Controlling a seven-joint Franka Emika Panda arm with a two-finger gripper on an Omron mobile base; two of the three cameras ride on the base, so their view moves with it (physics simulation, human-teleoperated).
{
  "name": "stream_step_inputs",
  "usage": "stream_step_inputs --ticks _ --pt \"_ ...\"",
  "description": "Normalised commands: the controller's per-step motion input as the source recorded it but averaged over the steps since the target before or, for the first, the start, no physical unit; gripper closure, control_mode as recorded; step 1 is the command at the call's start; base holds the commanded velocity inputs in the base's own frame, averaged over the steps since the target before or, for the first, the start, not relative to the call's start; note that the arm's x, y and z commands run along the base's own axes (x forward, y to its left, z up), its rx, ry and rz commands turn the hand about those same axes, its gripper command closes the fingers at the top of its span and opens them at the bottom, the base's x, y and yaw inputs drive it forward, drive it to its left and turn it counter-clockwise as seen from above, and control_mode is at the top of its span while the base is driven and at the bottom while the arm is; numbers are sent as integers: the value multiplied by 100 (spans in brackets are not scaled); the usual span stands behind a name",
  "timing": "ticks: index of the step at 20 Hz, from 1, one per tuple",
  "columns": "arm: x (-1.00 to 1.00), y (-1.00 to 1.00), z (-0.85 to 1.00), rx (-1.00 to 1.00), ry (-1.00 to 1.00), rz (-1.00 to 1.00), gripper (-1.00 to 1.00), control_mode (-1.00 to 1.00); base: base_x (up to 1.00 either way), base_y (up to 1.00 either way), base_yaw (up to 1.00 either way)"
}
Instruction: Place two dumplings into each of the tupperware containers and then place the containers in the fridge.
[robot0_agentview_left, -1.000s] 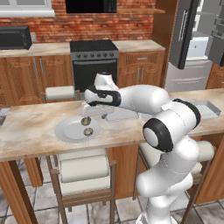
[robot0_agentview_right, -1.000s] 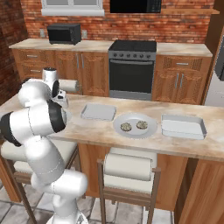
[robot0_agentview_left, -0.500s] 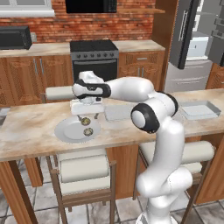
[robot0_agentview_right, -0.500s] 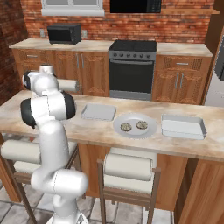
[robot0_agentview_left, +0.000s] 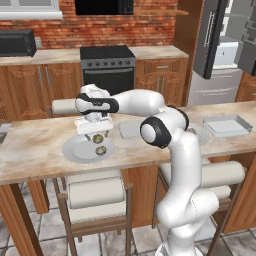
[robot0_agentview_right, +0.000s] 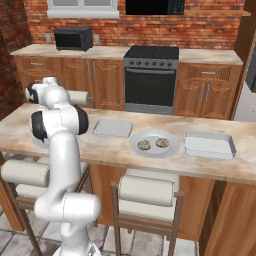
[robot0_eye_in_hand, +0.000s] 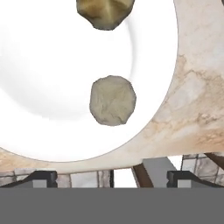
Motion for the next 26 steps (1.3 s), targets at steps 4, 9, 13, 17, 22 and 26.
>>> stream_step_inputs --ticks 4,9,13,17,22,26 --pt "3 -9 -57 0 -6 -3 -100 -100 0 0 0" --pt "-1 -15 -28 0 -24 4 -100 -100 0 0 0" --pt "0 -27 -43 4 -20 7 -100 -100 0 0 0" --pt "0 -6 -25 9 -5 3 -100 -100 0 0 0" --pt "-1 0 -10 1 0 0 -100 -100 0 0 0" --pt "0 0 -11 0 0 0 -100 -100 0 0 0"
